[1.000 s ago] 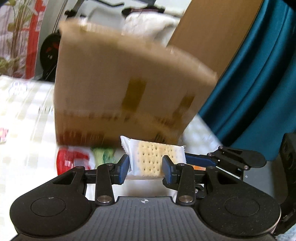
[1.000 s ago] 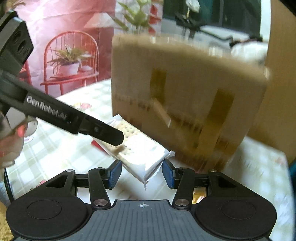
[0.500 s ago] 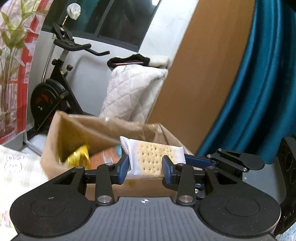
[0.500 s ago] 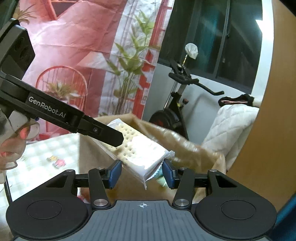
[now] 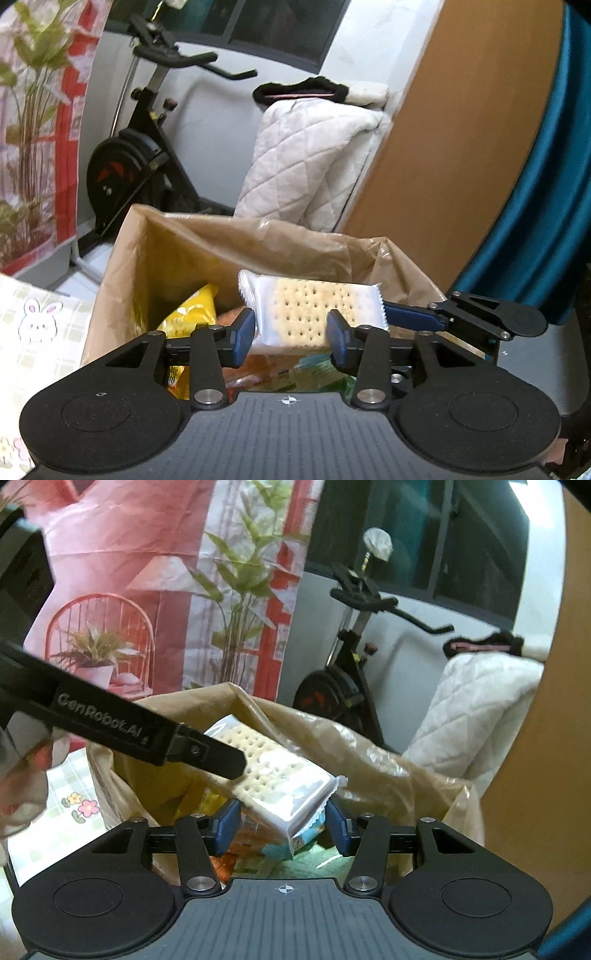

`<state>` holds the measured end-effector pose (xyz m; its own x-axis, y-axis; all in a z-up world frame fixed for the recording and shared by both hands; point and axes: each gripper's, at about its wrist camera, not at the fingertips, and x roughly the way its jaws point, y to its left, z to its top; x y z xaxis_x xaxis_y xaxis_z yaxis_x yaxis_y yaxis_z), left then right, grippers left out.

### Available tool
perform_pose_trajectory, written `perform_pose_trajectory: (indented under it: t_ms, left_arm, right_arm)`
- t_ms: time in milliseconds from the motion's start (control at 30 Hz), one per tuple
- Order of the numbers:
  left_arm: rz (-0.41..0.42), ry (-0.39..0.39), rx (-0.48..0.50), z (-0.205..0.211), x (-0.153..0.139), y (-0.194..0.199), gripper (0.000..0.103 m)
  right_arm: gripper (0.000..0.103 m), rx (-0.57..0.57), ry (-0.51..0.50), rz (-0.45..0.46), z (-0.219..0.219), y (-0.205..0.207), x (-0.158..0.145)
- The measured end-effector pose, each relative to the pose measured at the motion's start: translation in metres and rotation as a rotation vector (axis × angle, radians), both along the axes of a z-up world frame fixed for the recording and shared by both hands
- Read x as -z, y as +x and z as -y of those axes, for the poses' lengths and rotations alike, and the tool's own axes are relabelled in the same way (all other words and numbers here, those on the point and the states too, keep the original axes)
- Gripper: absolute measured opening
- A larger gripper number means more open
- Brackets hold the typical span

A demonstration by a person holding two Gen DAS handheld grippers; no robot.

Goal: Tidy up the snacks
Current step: 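Lift the cracker packet over the box and lower it inside, then lower both grippers to the orange-wrapped bread roll and close on it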

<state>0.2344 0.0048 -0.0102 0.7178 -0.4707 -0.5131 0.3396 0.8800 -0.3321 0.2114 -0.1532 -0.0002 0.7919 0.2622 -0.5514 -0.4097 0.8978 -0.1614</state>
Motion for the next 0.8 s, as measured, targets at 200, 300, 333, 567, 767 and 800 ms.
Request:
perform_pose_trajectory:
  t_ms: [200,300,333,567,767,800]
  left_arm:
    - [0.054,0.069,-0.024,0.004,-0.01,-0.012,0.056]
    - [0.086,0.085,-0.048,0.006,-0.019,-0.025,0.056]
    - [0.095,0.082,-0.047,0.007,-0.021,-0.03,0.056]
    - [0.099,0.066,-0.035,0.022,-0.021,-0.07,0.056]
    - [0.059,0.05,-0.042,0.032,0.002,-0.098,0.056]
    - [0.047,0.047,-0.046,0.032,0.007,-0.101,0.056]
  right_arm:
    - [0.055,0.002,0.002,0.022,0.013,-0.02,-0.005]
    - [0.055,-0.012,0.011,0.035,0.022,-0.038,-0.011]
    - [0.055,-0.014,0.015,0.037,0.026,-0.044,-0.013]
    - [0.055,-0.032,0.035,0.047,0.045,-0.086,-0.02]
    - [0.055,-0.042,0.053,0.028,0.052,-0.113,-0.007]
    - [0.055,-0.042,0.059,0.017,0.052,-0.117,-0.003]
